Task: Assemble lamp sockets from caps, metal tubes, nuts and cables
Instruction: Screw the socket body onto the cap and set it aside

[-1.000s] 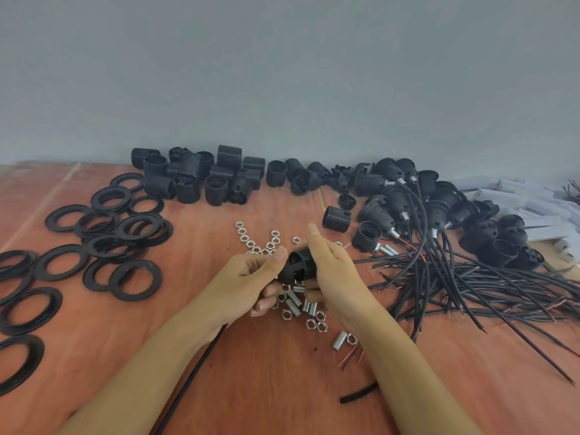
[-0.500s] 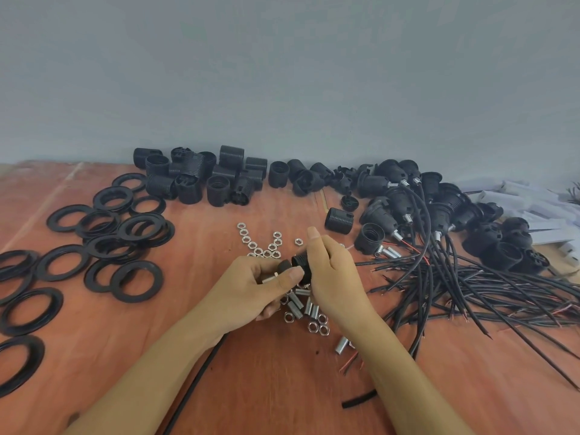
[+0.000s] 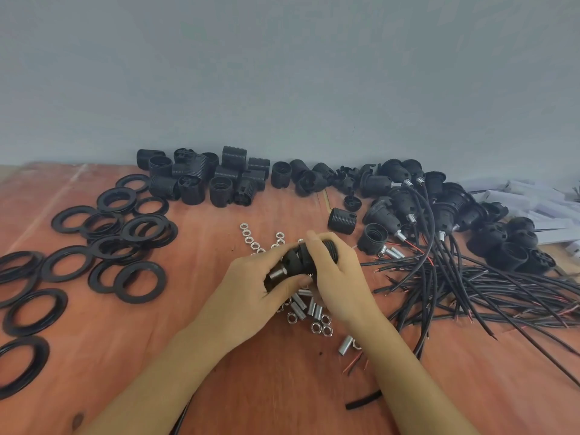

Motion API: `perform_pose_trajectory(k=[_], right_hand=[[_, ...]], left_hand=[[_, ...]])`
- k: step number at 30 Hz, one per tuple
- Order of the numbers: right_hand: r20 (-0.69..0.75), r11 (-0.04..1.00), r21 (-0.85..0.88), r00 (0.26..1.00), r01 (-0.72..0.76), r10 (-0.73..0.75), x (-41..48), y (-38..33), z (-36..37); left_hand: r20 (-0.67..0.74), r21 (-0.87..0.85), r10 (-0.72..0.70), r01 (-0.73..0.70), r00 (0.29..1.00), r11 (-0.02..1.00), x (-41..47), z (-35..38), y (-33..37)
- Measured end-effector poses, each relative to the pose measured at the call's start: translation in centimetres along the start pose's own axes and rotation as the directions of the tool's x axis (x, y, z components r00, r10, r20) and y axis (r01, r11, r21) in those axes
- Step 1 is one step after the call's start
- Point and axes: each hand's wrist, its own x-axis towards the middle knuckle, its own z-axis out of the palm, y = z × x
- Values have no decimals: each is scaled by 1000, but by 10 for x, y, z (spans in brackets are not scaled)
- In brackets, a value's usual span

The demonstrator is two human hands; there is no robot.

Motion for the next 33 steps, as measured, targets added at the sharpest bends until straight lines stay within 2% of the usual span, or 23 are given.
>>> perform_pose_trajectory(k=[3, 7, 14, 19, 21, 23, 25, 26, 28, 29, 31, 33], right_hand=[[-65, 992, -11, 989, 129, -130, -2, -1, 1], [-57, 980, 4, 979, 199, -198, -5, 2, 2], [12, 961, -20, 961, 276, -276, -5, 5, 1], [16, 971, -77, 974, 226, -225, -9, 4, 4], [25, 973, -38, 974, 226, -226, -9, 2, 8], [10, 967, 40, 967, 253, -254, -6, -1, 11], [-19, 968, 147, 979, 205, -205, 2, -5, 14], [-15, 974, 141, 984, 180, -179, 7, -8, 16], [55, 981, -53, 981, 186, -184, 19, -8, 25], [122, 962, -165, 973, 217, -198, 25, -7, 33], [250, 884, -325, 932, 335, -262, 34, -6, 52], [371, 760, -422, 859, 495, -354, 45, -5, 75]], left_hand=[[11, 114, 95, -96, 995, 989, -1, 0, 0], [51, 98, 162, -167, 985, 981, -2, -2, -1], [71, 2, 226, -226, 972, 974, -2, -3, -3], [62, 44, 232, -235, 971, 971, 0, -1, -9], [30, 65, 213, -215, 977, 975, 1, -3, -13], [-61, 35, 170, -168, 984, 985, 1, -5, -14], [-207, -116, 70, -95, 976, 989, 2, -7, -13], [-285, -227, 2, -69, 959, 972, 3, -9, -12], [-405, -415, -147, -39, 902, 909, 6, -18, -10], [-450, -457, -202, -30, 870, 889, 8, -25, -10], [-499, -476, -256, -16, 828, 879, 12, -36, -12], [-490, -520, -303, 4, 817, 854, 14, -42, -14]])
